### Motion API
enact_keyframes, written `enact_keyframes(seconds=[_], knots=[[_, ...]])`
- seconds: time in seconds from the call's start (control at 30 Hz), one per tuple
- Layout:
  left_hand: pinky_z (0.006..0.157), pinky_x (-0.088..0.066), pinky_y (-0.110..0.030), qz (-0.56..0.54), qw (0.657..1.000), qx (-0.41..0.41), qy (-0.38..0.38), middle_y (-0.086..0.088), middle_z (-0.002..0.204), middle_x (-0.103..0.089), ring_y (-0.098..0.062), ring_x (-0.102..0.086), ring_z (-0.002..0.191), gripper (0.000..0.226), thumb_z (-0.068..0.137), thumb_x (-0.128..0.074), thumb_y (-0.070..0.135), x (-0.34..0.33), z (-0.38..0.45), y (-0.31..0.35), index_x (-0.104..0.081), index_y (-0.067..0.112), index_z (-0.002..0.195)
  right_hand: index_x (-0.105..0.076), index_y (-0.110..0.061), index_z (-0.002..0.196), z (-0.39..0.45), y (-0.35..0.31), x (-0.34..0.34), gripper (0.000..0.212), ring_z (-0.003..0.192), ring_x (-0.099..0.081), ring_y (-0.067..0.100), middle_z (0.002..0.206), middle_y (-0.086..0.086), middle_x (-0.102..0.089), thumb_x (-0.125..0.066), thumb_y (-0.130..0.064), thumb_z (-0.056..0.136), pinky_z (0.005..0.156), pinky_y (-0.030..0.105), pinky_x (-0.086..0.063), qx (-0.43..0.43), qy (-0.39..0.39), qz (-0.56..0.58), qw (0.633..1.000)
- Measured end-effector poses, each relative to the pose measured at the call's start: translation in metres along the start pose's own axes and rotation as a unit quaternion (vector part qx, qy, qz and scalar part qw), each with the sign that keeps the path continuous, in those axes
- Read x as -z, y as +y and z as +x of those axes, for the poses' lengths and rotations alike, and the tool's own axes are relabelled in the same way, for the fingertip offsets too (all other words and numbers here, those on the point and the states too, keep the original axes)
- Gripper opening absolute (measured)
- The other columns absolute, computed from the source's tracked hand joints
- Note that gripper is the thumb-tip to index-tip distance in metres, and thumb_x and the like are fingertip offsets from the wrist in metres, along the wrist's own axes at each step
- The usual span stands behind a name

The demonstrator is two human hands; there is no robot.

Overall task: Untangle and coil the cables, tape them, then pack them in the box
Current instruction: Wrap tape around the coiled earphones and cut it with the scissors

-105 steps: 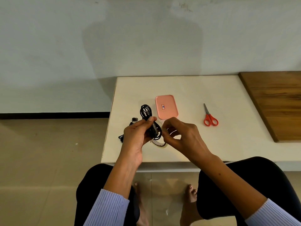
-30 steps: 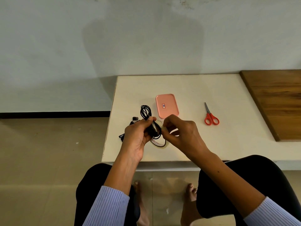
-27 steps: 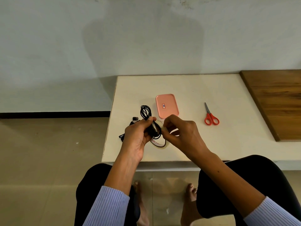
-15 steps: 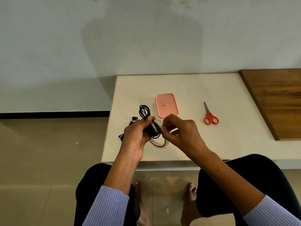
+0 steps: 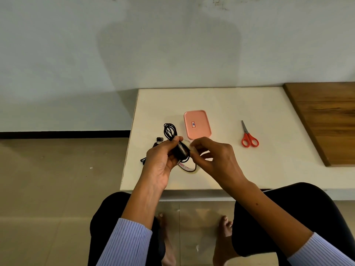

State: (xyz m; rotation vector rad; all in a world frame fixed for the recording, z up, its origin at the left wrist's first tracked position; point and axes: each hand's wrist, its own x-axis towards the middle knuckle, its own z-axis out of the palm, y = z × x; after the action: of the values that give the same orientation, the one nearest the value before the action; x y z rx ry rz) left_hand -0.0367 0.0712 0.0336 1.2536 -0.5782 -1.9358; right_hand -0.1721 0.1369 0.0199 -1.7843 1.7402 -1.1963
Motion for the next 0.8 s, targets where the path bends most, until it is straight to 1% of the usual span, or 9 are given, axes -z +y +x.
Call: enact_keyframes(seconds=[0.13,0.27,0.4,0.5,0.53,0.6,0.67,0.73,0.8], knots=[[0.058,-0.057,-0.024,-0.024,1.000,0.016,0.007,-0.009,0.084,-0.069,-0.020,-0.067,0.077,0.010,0.088,-0.060,0.007,0.001,-0.001,0.001,-0.068,0.002,0.090,-0.070,-0.008,0.104,-0.001,0.001,-0.001,0.019,0.071,-0.065,0.015,0.081,0.005,-0.070,-0.065,-0.014,0.087,0.070,0.019,-0.055,0.031,0.016,-0.008,0.999],[0.060,-0.058,-0.025,-0.041,0.999,0.027,0.010,-0.007,0.080,-0.070,-0.019,-0.068,0.074,0.009,0.088,-0.059,0.007,0.002,0.000,0.001,-0.067,0.004,0.089,-0.068,-0.005,0.110,-0.002,0.003,-0.007,0.025,0.066,-0.061,0.018,0.082,0.007,-0.065,-0.060,-0.013,0.088,0.063,0.030,-0.054,0.059,0.018,-0.034,0.997],[0.062,-0.059,-0.026,-0.024,0.999,0.031,0.005,-0.010,0.082,-0.069,-0.020,-0.068,0.073,0.010,0.089,-0.059,0.009,0.002,0.000,0.002,-0.067,0.004,0.088,-0.061,-0.006,0.123,-0.001,0.003,-0.011,0.035,0.068,-0.057,0.020,0.088,0.009,-0.062,-0.052,-0.015,0.091,0.060,0.029,-0.049,0.065,-0.011,-0.100,0.993],[0.070,-0.058,-0.029,0.065,0.997,0.028,-0.017,-0.011,0.086,-0.074,-0.022,-0.072,0.078,0.012,0.089,-0.059,0.014,0.006,-0.004,0.008,-0.069,0.007,0.090,-0.062,-0.009,0.123,0.000,0.008,-0.006,0.034,0.075,-0.063,0.023,0.093,0.008,-0.066,-0.055,-0.011,0.090,0.062,0.034,-0.054,0.068,-0.018,-0.113,0.991],[0.069,-0.057,-0.028,0.121,0.992,0.019,-0.022,-0.010,0.087,-0.074,-0.023,-0.073,0.078,0.013,0.089,-0.060,0.015,0.009,-0.005,0.011,-0.069,0.007,0.091,-0.064,-0.009,0.119,0.000,0.011,-0.002,0.032,0.078,-0.065,0.023,0.094,0.007,-0.068,-0.058,-0.008,0.088,0.064,0.036,-0.055,0.072,-0.011,-0.113,0.991],[0.063,-0.056,-0.022,0.215,0.976,-0.016,-0.005,-0.009,0.083,-0.075,-0.020,-0.072,0.070,0.013,0.089,-0.061,0.015,0.015,-0.007,0.015,-0.071,0.007,0.090,-0.068,-0.011,0.111,0.002,0.016,0.005,0.027,0.085,-0.068,0.022,0.097,0.006,-0.071,-0.062,-0.002,0.085,0.068,0.037,-0.058,0.074,-0.002,-0.129,0.989],[0.064,-0.054,-0.022,0.248,0.967,-0.055,0.024,-0.007,0.078,-0.075,-0.017,-0.070,0.066,0.012,0.088,-0.063,0.015,0.019,-0.007,0.016,-0.072,0.008,0.086,-0.068,-0.012,0.105,0.006,0.022,0.012,0.024,0.095,-0.067,0.021,0.103,0.005,-0.070,-0.063,0.000,0.085,0.075,0.037,-0.058,0.074,-0.013,-0.131,0.989],[0.071,-0.051,-0.025,0.263,0.961,-0.082,0.016,-0.004,0.082,-0.075,-0.015,-0.068,0.077,0.014,0.088,-0.063,0.017,0.020,-0.005,0.015,-0.074,0.010,0.085,-0.068,-0.011,0.104,0.009,0.024,0.017,0.023,0.102,-0.063,0.017,0.108,0.003,-0.068,-0.060,0.003,0.087,0.083,0.033,-0.055,0.076,-0.043,-0.088,0.992],[0.080,-0.049,-0.027,0.266,0.960,-0.072,-0.040,-0.004,0.089,-0.075,-0.017,-0.068,0.090,0.016,0.088,-0.061,0.017,0.015,-0.006,0.013,-0.075,0.010,0.084,-0.069,-0.010,0.102,0.011,0.022,0.019,0.021,0.104,-0.059,0.013,0.111,0.005,-0.064,-0.059,0.002,0.087,0.087,0.024,-0.050,0.085,-0.057,-0.058,0.993]])
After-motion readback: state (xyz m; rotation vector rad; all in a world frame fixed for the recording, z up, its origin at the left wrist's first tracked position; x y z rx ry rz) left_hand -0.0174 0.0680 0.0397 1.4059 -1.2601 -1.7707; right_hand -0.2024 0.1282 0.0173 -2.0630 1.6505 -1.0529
